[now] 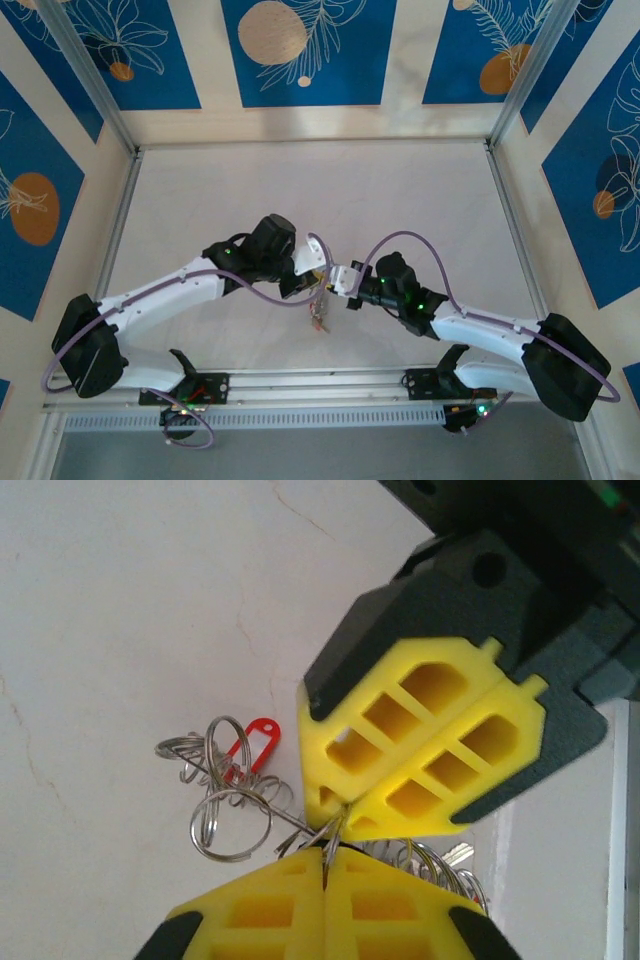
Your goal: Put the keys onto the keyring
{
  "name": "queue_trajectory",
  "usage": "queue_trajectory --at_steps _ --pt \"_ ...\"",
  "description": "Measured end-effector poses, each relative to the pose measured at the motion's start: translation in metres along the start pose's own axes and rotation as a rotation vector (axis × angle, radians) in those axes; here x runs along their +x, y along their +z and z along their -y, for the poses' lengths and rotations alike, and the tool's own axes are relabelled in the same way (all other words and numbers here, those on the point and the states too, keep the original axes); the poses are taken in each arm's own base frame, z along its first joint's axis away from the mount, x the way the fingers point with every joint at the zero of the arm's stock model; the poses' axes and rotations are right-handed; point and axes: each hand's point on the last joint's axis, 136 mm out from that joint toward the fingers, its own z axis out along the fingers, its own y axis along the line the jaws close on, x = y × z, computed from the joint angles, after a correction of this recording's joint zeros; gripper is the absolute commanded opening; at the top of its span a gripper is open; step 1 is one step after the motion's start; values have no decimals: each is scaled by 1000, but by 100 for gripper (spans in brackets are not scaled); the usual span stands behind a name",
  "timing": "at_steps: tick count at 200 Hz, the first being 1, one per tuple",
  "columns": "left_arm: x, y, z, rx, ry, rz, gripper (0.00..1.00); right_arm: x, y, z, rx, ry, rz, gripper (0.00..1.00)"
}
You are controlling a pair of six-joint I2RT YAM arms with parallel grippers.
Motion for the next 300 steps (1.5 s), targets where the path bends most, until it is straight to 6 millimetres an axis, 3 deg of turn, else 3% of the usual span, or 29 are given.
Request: queue_trajectory --at_steps 25,61,109,157,251,300 --pt "-2 -1 4 5 45 4 25 -1 -1 2 19 22 27 0" --pt "-8 -7 8 3 62 26 33 -8 -4 8 51 26 75 0" --pt "-21 -27 11 -19 85 86 35 -26 -8 15 75 9 165 0" --pt "-27 -42 13 -33 94 122 44 -25 -13 12 75 4 184 0" --pt "-29 -65 7 -124 163 151 48 -29 -23 10 85 -17 224 0" --pt "-5 -47 2 -161 308 85 39 -37 -29 5 66 -44 270 0"
